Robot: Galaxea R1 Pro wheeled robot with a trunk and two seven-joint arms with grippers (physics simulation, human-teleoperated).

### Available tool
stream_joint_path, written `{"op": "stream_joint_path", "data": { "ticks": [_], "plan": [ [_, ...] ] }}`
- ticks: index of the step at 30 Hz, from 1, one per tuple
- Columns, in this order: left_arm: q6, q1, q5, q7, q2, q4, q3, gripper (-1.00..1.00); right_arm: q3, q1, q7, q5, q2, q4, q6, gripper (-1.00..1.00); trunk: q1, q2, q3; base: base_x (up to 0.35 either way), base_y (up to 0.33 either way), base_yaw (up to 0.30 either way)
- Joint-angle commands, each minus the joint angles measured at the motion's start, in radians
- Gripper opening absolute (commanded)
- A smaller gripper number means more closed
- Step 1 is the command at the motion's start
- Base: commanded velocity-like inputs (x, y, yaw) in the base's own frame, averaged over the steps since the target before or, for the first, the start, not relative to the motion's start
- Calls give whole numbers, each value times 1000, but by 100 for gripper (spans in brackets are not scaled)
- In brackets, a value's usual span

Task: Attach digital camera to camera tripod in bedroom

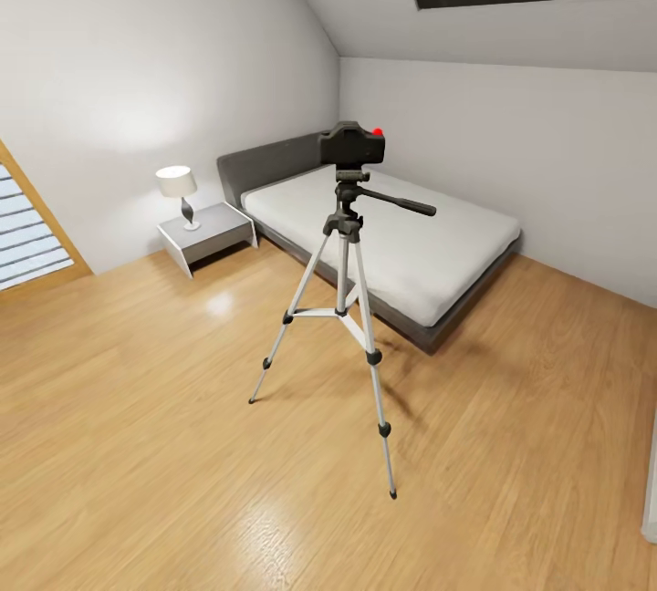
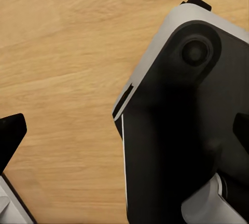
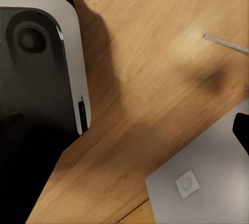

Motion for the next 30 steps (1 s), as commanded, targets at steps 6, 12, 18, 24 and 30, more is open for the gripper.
{"op": "stream_joint_path", "data": {
  "ticks": [6,12,18,24,30],
  "plan": [
    [-1,6,7,3,-1,-1,-8,100,7,3,31,-5,0,4,-5,100,0,-2,-2,0,0,0],
    [-1,8,7,3,-1,-1,-8,100,9,4,39,-3,1,4,-5,100,0,-2,-2,0,0,0],
    [-3,9,7,4,-1,-1,-8,100,10,4,41,-1,6,3,-8,100,0,-2,-2,0,0,0],
    [-5,9,7,4,-1,-1,-8,100,11,5,42,-1,8,2,-9,100,0,-2,-2,0,0,0],
    [-5,9,7,4,-1,-1,-8,100,10,6,32,-5,10,2,-6,100,0,-2,-2,0,0,0]
  ]
}}
